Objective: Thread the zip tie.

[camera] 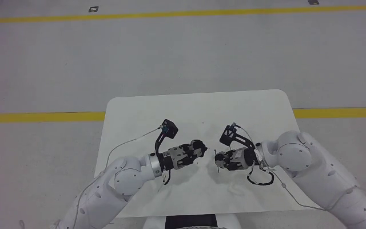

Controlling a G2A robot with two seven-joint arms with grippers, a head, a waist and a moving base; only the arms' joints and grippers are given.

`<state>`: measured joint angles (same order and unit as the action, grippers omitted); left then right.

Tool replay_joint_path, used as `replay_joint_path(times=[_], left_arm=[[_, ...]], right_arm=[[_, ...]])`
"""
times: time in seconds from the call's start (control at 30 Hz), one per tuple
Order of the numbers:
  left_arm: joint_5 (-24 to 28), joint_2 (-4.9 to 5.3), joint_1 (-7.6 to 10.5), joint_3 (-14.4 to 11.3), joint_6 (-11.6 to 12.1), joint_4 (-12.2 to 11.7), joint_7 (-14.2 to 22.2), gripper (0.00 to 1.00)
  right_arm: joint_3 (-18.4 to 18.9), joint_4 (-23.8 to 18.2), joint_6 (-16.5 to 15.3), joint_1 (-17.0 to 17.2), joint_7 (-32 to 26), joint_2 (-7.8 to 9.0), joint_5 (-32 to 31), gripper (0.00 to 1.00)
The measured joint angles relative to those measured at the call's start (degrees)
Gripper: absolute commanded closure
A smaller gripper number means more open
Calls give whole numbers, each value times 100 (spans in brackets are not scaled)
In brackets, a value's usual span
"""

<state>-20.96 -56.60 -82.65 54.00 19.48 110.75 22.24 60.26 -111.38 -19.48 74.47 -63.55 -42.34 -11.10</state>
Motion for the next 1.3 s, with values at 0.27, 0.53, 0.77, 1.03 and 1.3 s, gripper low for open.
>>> replay_joint_path(times=[0.27, 0.53, 0.77, 1.03, 1.3], left_arm=[[0, 0, 0, 0, 0, 0, 0, 100], [0, 0, 0, 0, 0, 0, 0, 100], [0, 0, 0, 0, 0, 0, 0, 100], [0, 0, 0, 0, 0, 0, 0, 100], [42, -6, -6, -8, -3, -14, -41, 100]], right_arm=[[64, 26, 127, 84, 367, -16, -64, 100], [718, -248, -6, 841, 2309, 43, -528, 100], [1053, -636, 0, 1367, 3468, 106, -1127, 100], [1033, -740, 0, 1643, 4386, 141, -1607, 100], [1046, -765, 5, 1643, 4484, 126, -1640, 100]])
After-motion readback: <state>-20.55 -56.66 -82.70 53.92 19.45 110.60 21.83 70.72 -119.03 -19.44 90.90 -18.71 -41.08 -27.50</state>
